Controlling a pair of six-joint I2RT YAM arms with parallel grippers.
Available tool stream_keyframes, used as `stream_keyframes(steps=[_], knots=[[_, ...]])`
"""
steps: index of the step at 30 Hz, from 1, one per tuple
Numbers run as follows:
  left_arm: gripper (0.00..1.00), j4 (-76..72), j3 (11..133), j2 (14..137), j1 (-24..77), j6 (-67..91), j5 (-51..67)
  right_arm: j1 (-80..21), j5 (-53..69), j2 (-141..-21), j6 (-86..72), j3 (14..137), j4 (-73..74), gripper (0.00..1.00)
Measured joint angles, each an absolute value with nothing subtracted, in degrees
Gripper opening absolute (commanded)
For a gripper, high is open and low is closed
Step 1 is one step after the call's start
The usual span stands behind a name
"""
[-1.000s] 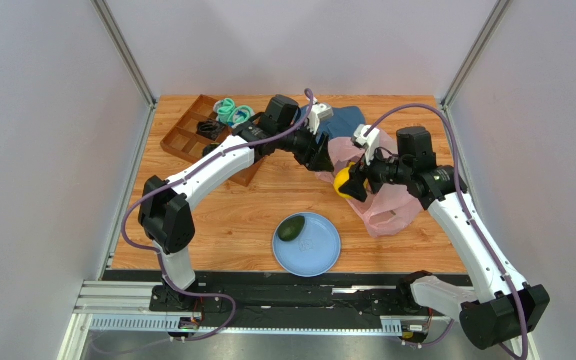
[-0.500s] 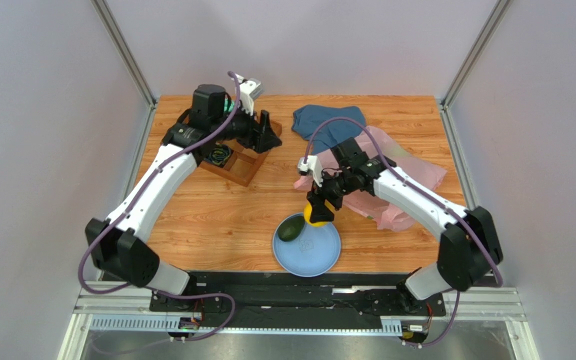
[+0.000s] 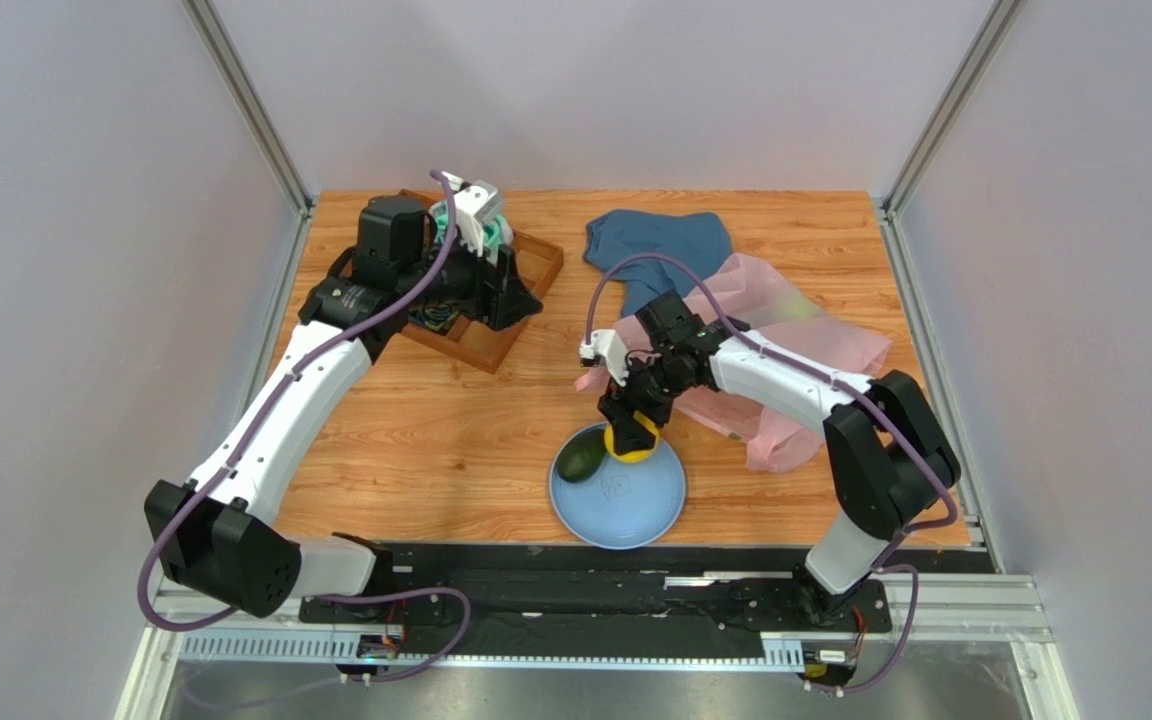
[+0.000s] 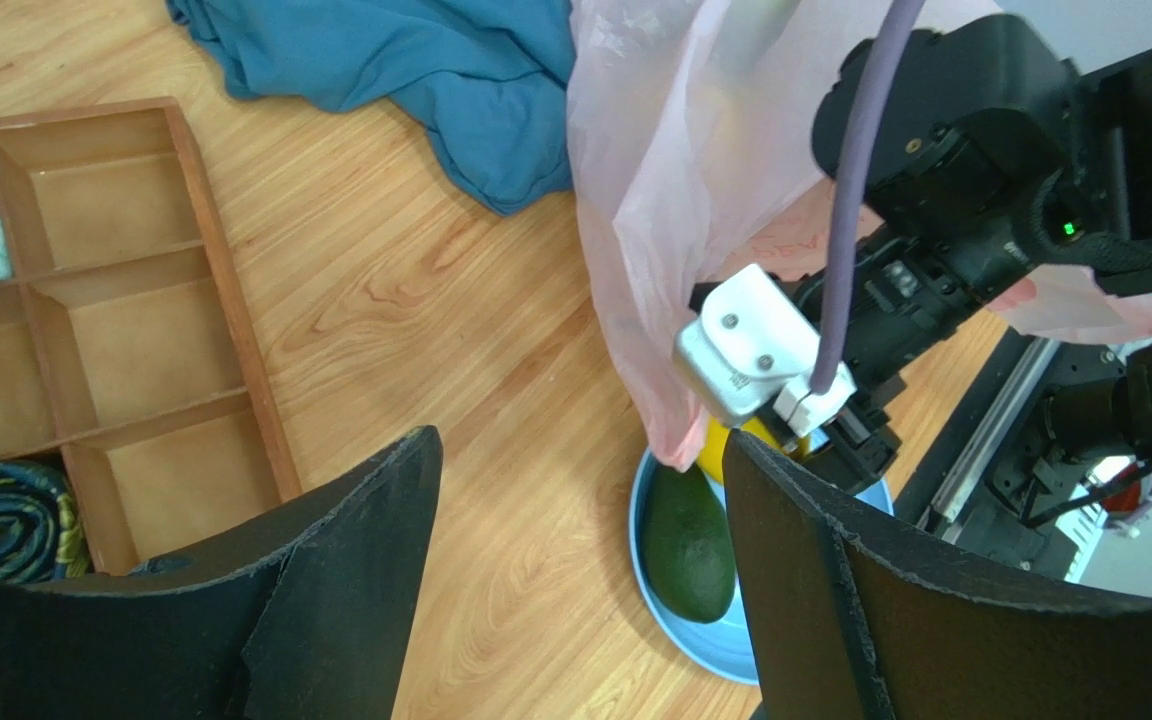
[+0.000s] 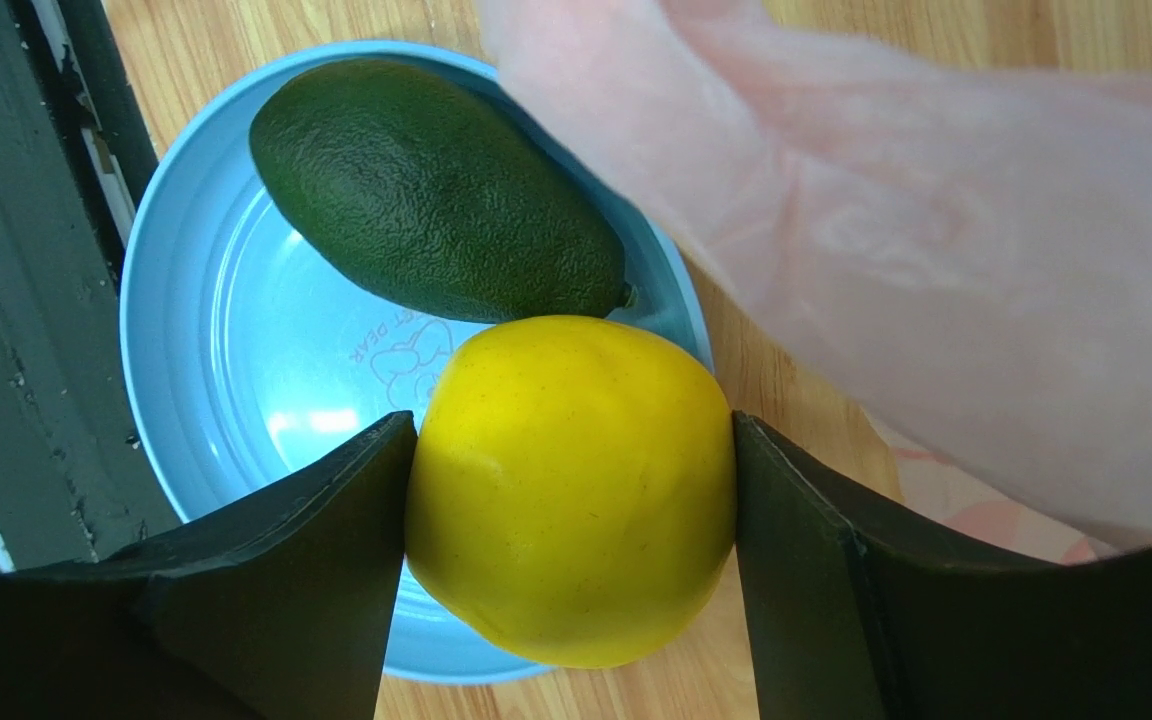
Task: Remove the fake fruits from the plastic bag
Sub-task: Place the fake fruit on the plate, then take out the fake fruit from the plastic bag.
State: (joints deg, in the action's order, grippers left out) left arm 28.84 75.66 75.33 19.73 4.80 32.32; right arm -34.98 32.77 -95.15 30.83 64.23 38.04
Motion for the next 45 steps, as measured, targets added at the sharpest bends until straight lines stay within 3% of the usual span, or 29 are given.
stream_keyframes(steps=[2, 3, 6, 12, 21, 22, 29, 36, 38, 41, 44, 45], knots=[[0.77, 28.56, 75.66, 75.48, 19.73, 4.86, 32.58, -35.64, 32.38, -95.66, 30.83, 63.83, 36.95, 0.77], [0.77, 28.38, 75.66, 75.70, 19.73, 4.99, 32.73, -35.88, 32.21, -95.77, 30.83, 63.55, 36.58, 0.95], [0.77, 27.92, 75.66, 76.69, 19.73, 5.17, 32.95, -36.36, 30.87, -95.85, 29.85, 62.46, 35.29, 1.00], [0.77, 27.90, 75.70, 78.65, 19.73, 5.04, 33.32, -36.45, 28.80, -93.12, 28.71, 62.00, 36.60, 1.00], [0.81, 27.05, 74.39, 79.64, 20.49, 1.65, 39.07, -31.81, 30.44, -69.34, 27.77, 65.43, 48.23, 1.00], [0.99, 27.11, 74.00, 79.64, 20.93, 0.67, 39.42, -30.65, 30.46, -66.87, 27.35, 65.36, 49.01, 1.00], [0.99, 28.97, 72.36, 81.03, 33.65, -10.33, 35.83, -23.70, 28.58, -65.39, 21.74, 62.50, 50.54, 0.80], [0.97, 26.92, 69.82, 85.89, 42.72, -15.35, 26.57, -21.74, 22.92, -71.85, 19.75, 61.01, 49.84, 0.70], [0.93, 26.63, 70.17, 88.36, 43.31, -15.84, 24.32, -20.49, 21.98, -72.84, 19.73, 61.01, 49.80, 0.68], [0.79, 26.28, 71.68, 92.66, 43.75, -15.59, 21.34, -17.32, 21.02, -75.11, 19.70, 61.04, 49.50, 0.68], [0.39, 26.26, 73.28, 95.55, 43.79, -14.79, 19.88, -15.03, 20.14, -77.78, 19.70, 61.04, 48.75, 0.68], [0.05, 26.57, 74.32, 96.57, 43.77, -14.44, 19.81, -14.59, 19.79, -78.70, 19.70, 61.04, 48.36, 0.68]])
